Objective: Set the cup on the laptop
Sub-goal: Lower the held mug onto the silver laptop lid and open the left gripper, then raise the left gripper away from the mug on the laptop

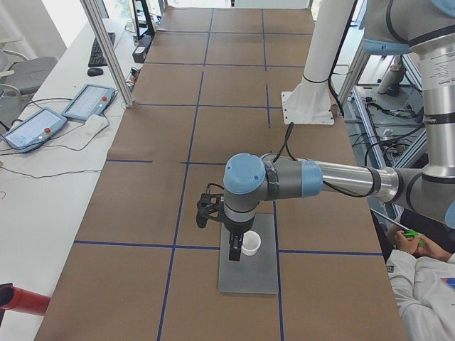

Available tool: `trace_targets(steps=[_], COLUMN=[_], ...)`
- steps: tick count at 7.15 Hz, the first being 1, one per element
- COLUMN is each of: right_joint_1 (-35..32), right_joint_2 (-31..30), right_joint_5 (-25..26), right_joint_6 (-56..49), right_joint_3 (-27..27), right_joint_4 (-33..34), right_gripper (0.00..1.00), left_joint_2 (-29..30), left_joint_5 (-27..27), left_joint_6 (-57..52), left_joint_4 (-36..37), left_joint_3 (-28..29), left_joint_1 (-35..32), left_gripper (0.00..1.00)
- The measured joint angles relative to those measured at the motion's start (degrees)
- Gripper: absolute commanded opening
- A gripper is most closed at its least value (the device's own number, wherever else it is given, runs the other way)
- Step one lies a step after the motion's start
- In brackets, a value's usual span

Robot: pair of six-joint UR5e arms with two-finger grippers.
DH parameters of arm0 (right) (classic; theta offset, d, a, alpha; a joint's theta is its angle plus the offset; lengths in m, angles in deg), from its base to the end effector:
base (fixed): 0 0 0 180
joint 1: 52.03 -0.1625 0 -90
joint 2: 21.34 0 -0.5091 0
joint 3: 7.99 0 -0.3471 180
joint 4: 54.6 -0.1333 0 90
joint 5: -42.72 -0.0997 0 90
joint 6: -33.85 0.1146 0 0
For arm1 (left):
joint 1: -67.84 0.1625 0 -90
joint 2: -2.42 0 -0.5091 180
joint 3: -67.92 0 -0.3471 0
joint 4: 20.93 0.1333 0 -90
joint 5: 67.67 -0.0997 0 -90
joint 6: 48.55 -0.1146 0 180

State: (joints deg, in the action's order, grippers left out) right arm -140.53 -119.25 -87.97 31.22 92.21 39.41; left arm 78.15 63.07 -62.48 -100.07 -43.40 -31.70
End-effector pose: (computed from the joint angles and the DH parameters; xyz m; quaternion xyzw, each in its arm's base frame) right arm 0.0488 -0.3752 0.7427 -0.0106 -0.3478 -0.0286 0.9371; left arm -0.1095 -0.2987 0.7066 0.0402 0.3470 0.0243 0.9367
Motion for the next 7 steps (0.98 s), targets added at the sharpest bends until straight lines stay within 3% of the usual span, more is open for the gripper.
trace_targets(steps=[7], right_joint_1=[0.0], right_joint_2=[0.0], right_joint_5=[0.0], right_joint_6=[0.0], right_joint_3=[0.0], right_joint_4=[0.0], right_gripper=[1.00], left_joint_2=[0.6], left_joint_5=[1.0], left_joint_6=[0.2], left_joint_4=[-4.5], left_joint_3=[1.4], left_joint_1=[2.4], left_gripper=[1.00])
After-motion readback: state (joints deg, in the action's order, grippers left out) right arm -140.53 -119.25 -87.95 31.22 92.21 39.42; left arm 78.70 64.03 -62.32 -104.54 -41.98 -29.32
